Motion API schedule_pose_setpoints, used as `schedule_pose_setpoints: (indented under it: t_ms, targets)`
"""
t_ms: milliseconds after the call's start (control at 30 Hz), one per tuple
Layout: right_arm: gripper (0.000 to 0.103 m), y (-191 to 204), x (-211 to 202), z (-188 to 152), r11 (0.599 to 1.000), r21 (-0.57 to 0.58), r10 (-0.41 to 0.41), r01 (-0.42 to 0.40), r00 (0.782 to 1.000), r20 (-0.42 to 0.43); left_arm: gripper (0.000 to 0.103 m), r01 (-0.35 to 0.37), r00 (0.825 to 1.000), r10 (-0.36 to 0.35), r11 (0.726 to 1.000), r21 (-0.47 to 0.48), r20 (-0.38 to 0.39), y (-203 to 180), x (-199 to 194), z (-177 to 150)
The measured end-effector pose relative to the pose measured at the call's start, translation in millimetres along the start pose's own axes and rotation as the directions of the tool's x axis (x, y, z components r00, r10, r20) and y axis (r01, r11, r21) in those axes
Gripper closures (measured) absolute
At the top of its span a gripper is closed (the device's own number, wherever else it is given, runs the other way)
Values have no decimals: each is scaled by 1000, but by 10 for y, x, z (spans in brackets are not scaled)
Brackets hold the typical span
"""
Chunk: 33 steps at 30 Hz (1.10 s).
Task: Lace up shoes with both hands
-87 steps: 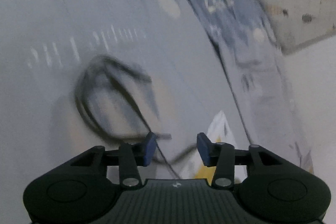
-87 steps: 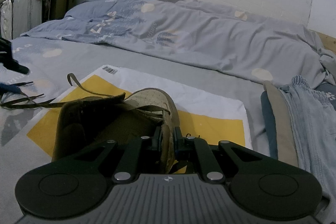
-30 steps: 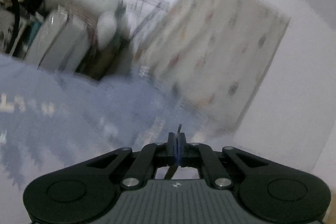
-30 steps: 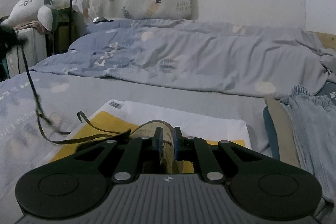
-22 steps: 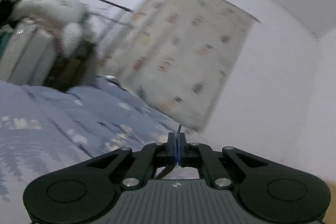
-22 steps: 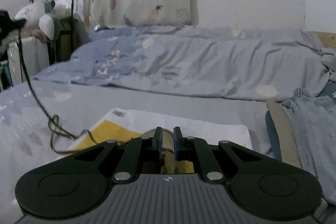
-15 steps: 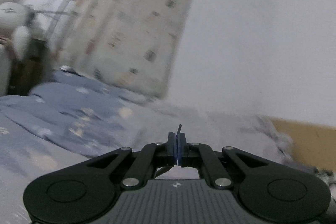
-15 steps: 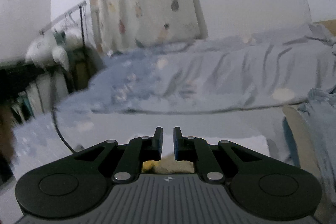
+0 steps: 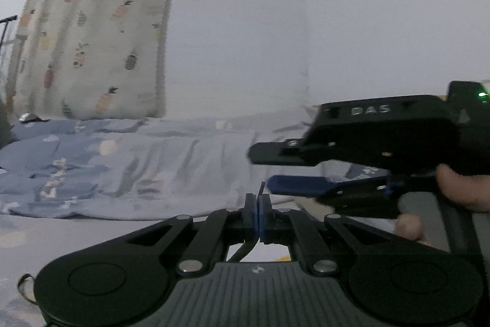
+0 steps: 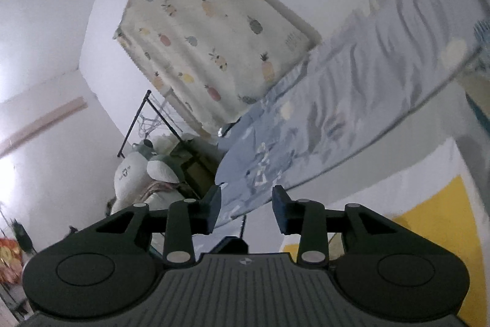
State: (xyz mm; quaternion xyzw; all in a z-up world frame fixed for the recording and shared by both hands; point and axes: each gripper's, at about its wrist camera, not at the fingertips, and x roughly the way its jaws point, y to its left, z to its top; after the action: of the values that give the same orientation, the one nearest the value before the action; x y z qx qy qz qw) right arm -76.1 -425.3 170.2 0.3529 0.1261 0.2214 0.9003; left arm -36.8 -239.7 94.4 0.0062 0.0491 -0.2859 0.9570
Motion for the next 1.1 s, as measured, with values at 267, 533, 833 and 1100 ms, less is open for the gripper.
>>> schedule_pose_setpoints:
  t_ms: [267, 533, 833, 1100]
  targets:
    - [80, -41, 86, -20, 1000, 0, -8, 8, 999, -38, 103, 8, 1000, -8, 1000, -13, -6, 60, 40, -24]
    - [100, 21, 153, -134, 999, -42, -13, 10, 998, -54, 102, -12, 999, 11, 1000, -12, -34, -24, -22, -38]
    - [101, 99, 130, -220, 995, -104, -20, 14, 998, -56, 98, -23, 997, 23, 1000, -4, -68, -45, -11, -49]
    - [101, 126, 133, -271, 992, -125, -29, 21, 997, -65, 100, -24, 996, 24, 1000, -3, -83, -28, -3, -56]
